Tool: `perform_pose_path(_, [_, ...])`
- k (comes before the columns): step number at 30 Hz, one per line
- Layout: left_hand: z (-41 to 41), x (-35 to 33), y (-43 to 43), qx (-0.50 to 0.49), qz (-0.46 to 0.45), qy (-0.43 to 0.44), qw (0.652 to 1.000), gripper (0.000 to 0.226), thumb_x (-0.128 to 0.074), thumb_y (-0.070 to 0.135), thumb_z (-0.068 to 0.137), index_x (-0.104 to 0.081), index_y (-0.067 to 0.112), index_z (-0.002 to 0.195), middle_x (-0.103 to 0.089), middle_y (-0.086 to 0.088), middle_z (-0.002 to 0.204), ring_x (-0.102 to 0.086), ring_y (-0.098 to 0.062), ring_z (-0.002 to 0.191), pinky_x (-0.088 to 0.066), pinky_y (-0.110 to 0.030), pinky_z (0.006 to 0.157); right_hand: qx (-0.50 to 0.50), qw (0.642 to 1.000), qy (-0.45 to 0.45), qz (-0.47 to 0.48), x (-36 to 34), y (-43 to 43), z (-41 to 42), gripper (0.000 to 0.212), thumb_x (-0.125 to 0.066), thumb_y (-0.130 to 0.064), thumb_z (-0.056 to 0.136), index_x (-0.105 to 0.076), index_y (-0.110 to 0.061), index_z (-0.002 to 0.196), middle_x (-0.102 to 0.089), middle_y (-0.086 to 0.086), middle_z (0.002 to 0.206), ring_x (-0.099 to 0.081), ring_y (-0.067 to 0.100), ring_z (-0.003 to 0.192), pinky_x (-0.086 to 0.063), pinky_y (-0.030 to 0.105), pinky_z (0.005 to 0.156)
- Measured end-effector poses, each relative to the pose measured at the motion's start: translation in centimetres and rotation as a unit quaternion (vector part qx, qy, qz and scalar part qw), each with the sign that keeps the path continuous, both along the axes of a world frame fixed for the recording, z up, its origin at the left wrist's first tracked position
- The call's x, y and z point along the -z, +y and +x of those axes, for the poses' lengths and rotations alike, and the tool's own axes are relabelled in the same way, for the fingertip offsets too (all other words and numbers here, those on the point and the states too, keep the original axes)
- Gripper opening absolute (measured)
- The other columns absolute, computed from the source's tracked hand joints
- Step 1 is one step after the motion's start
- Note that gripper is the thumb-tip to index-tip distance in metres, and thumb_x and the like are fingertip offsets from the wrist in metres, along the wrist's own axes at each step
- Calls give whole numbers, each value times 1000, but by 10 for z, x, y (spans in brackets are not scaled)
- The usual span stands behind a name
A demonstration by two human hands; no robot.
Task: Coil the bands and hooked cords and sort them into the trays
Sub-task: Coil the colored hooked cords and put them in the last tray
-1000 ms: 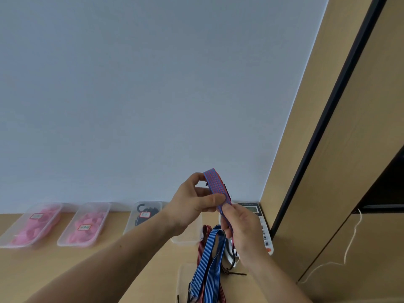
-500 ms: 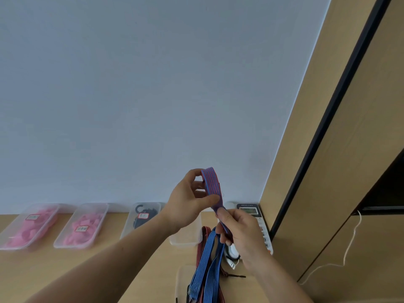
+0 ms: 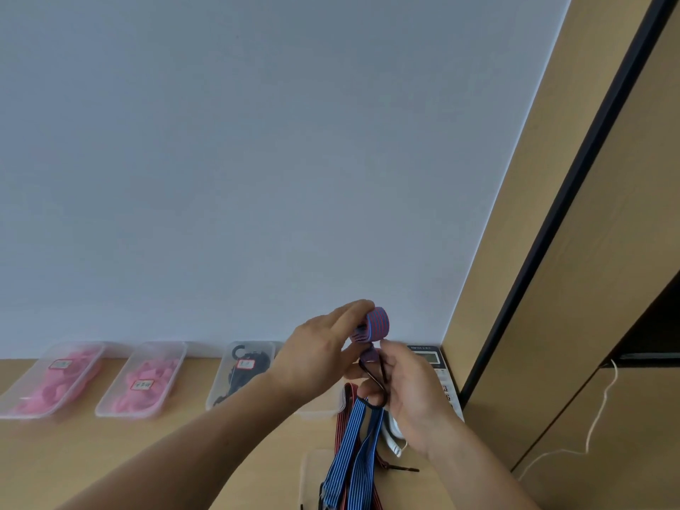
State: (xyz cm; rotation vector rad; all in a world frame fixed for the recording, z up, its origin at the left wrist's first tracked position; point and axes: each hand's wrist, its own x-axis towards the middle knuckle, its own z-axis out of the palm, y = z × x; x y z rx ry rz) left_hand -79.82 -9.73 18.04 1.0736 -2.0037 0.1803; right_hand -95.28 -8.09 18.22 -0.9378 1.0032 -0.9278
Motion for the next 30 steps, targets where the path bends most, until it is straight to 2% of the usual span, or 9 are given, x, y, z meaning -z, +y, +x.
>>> perform_pose_path(6, [9, 5, -1, 71, 87, -41, 993, 64, -72, 2, 80, -53, 12, 140, -50, -5, 147, -57, -22, 127, -56, -38, 92, -50, 998, -31, 33, 4, -1, -6, 74, -42, -70, 84, -72, -5, 103, -71, 13, 81, -57, 17, 55, -42, 25, 50])
perform_pose_path(11, [4, 3, 5, 160, 192, 37, 968, 64, -43, -7, 79, -57, 17, 137, -44, -2, 151, -30, -10, 146, -31, -27, 117, -10, 1000, -26, 7, 3, -3, -12, 56, -59, -59, 80, -70, -8, 101, -66, 11, 71, -53, 18, 54, -32, 26, 48])
perform_pose_path(14, [-2, 2, 8, 175, 307, 216, 910, 56, -42, -3, 78, -72, 26, 117, -54, 6, 143, -34, 1, 142, -33, -19, 113, -6, 998, 27, -49, 3, -6, -17, 36, -58, -42, 92, -72, -11, 103, -74, 15, 82, -57, 18, 56, -35, 24, 49])
perform_pose_path(18, [-9, -3, -4, 92, 341, 430, 831, 29, -57, 4, 93, -71, 21, 111, -71, 5, 119, -64, -10, 113, -56, -31, 91, 26, 978, 133, -156, 6, -10, -20, 17, -64, -43, 85, -71, -35, 98, -72, 9, 81, -60, 12, 62, -44, 20, 52])
perform_pose_path(20, [-9, -6, -8, 42, 410, 426, 806, 25, -70, 30, 88, -67, 22, 111, -73, 3, 113, -71, -12, 97, -60, -31, 74, 31, 951, 217, -216, 10, -14, -23, 26, -62, -52, 76, -61, -57, 102, -70, 6, 81, -63, 17, 69, -52, 30, 66])
perform_pose_path(22, [-12, -6, -9, 38, 497, 402, 768, 35, -73, 39, 85, -66, 15, 110, -76, -4, 100, -75, -23, 85, -58, -32, 61, 24, 920, 291, -260, 17, -19, -26, 53, -62, -57, 74, -50, -55, 126, -69, -2, 85, -65, 14, 78, -55, 39, 75])
perform_pose_path(24, [-17, -5, -7, 44, 520, 391, 758, 30, -72, 29, 87, -65, 8, 107, -77, -10, 91, -74, -28, 75, -55, -31, 58, 27, 877, 381, -292, 22, -24, -28, 78, -62, -62, 75, -33, -45, 146, -64, -5, 100, -61, 13, 92, -53, 35, 82])
perform_pose_path(27, [-22, -1, -5, 39, 496, 431, 753, 22, -70, 15, 90, -64, 3, 107, -77, -15, 89, -69, -23, 69, -56, -31, 63, 35, 825, 453, -337, 26, -28, -29, 86, -63, -62, 80, -21, -41, 152, -54, -4, 99, -54, 12, 92, -46, 24, 79])
perform_pose_path(30, [-25, 1, -4, 33, 476, 453, 753, 20, -66, 9, 92, -62, 3, 110, -76, -16, 92, -70, -27, 75, -58, -38, 70, 23, 836, 428, -342, 28, -32, -31, 84, -64, -63, 77, -30, -35, 149, -58, -8, 108, -54, 11, 103, -44, 24, 85])
